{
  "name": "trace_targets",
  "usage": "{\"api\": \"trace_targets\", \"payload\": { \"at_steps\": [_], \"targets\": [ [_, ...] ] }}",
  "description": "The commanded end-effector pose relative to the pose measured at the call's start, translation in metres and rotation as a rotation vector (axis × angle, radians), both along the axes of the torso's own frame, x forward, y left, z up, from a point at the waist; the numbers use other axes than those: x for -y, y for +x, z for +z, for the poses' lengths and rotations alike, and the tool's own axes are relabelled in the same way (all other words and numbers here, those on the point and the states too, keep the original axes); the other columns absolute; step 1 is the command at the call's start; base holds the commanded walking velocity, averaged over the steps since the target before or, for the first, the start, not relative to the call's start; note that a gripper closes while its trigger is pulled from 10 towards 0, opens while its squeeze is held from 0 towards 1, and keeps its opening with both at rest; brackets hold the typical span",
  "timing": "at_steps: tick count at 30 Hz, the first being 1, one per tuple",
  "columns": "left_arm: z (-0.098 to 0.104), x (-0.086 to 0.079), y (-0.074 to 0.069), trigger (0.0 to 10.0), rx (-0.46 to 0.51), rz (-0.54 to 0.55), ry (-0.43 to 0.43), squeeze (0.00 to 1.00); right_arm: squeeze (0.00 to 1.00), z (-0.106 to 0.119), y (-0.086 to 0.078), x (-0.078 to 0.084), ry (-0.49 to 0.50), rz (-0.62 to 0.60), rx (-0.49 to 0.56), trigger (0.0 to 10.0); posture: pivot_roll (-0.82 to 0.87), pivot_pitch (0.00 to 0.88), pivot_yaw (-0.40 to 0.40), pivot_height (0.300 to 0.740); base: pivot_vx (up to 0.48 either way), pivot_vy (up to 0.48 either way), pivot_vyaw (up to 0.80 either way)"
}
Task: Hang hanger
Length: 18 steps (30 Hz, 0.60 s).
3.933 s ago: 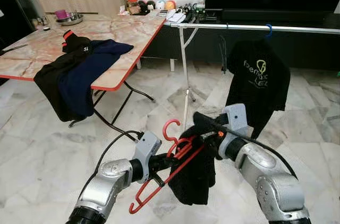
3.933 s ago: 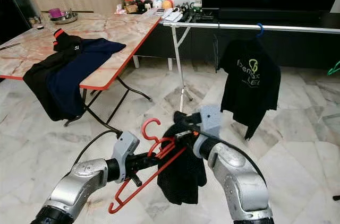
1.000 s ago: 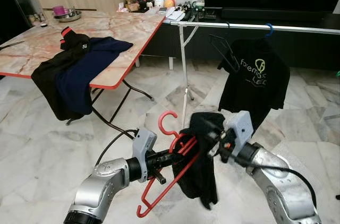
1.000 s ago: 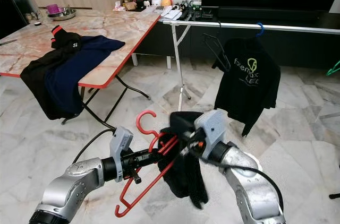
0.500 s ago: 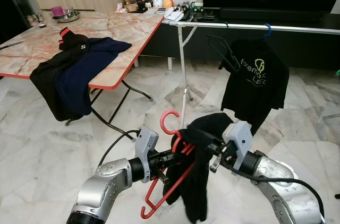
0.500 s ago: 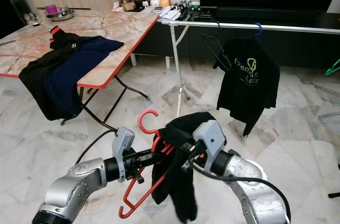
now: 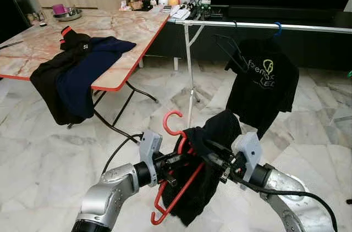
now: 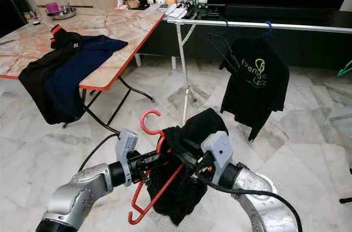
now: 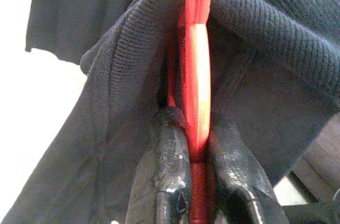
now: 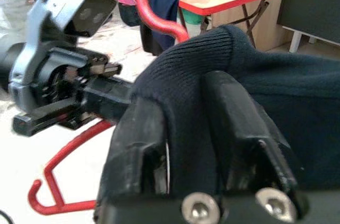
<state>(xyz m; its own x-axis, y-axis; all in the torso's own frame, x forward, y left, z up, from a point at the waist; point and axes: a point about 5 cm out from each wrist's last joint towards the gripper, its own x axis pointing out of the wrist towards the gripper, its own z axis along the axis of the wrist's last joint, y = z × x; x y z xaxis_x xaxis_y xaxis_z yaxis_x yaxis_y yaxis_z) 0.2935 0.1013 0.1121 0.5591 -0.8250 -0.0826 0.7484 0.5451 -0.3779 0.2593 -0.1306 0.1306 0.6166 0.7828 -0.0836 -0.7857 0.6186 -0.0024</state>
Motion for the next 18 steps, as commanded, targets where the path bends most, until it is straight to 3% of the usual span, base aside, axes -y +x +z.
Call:
{"api": "trace_targets", "payload": {
  "at_steps": [1, 14, 18],
  "targets": [
    [0.007, -0.001, 0.003, 10.0, 0.026, 0.013, -0.019, 0.0, 1.0, 0.004, -0.005, -0.003, 0.005, 0.024, 0.008, 10.0, 0.04, 0.075, 0.041, 0.74, 0.0, 0.0, 0.0],
    [0.005, -0.003, 0.005, 10.0, 0.025, 0.041, -0.031, 0.0, 1.0, -0.005, -0.018, 0.007, -0.02, -0.016, -0.044, 10.0, 0.03, 0.05, 0.039, 0.74, 0.0, 0.0, 0.0],
    [0.003, -0.005, 0.004, 10.0, 0.038, 0.023, -0.007, 0.0, 1.0, 0.013, -0.007, 0.028, 0.04, -0.204, 0.034, 10.0, 0.02, 0.034, 0.036, 0.74, 0.0, 0.0, 0.0]
  ]
}}
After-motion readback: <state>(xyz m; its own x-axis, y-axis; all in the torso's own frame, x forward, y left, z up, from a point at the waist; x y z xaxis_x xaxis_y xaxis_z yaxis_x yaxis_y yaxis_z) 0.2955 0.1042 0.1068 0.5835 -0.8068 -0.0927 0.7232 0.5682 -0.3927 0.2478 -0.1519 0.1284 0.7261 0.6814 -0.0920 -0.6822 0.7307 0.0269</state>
